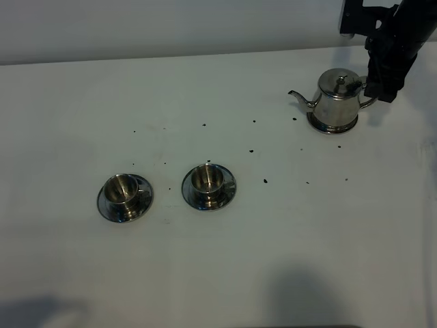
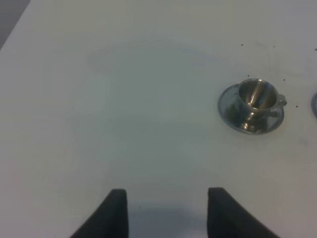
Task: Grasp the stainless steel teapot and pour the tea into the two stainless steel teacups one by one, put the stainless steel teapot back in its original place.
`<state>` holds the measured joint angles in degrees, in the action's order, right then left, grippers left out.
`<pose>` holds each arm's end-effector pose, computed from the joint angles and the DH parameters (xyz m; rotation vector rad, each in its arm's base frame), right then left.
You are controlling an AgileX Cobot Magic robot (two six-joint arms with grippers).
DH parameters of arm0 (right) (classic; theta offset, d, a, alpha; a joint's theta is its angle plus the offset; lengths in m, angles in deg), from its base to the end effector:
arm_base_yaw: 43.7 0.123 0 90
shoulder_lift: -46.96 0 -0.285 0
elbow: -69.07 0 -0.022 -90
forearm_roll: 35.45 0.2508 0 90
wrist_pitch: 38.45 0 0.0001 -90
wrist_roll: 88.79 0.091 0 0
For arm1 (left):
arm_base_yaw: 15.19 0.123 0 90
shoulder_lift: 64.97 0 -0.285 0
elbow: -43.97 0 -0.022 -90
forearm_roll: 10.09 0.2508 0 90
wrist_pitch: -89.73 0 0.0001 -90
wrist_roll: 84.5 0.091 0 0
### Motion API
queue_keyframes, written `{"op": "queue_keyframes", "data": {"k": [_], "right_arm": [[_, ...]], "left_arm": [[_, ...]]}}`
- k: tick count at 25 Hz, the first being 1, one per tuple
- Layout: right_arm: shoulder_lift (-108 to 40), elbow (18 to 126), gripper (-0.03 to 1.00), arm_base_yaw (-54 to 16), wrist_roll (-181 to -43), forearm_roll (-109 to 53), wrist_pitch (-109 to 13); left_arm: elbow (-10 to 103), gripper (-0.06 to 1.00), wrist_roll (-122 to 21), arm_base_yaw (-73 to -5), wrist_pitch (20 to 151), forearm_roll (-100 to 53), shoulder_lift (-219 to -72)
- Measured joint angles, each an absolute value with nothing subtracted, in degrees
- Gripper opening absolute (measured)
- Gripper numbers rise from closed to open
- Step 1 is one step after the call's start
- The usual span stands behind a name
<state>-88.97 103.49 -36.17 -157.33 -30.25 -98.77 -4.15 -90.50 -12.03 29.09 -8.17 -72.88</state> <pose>0.4782 0.0704 0.2066 -1.7029 2.2510 -0.1244 -0.0055 0.0024 0.2797 -0.1642 2.0292 0.0089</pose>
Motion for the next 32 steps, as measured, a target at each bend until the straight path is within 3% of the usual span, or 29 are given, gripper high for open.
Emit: {"op": "queue_keyframes", "data": {"k": [13, 32], "right_arm": [[-92.3, 103.6, 0.51, -36.2, -158.2, -30.2, -95.4], [-92.1, 103.9, 0.51, -36.2, -150.0, -27.8, -105.3]], "left_arm": [[-4.1, 0.41, -90.5, -12.0, 29.1, -8.2, -72.9], [-4.1, 0.41, -90.5, -12.0, 29.1, -8.2, -72.9]]}}
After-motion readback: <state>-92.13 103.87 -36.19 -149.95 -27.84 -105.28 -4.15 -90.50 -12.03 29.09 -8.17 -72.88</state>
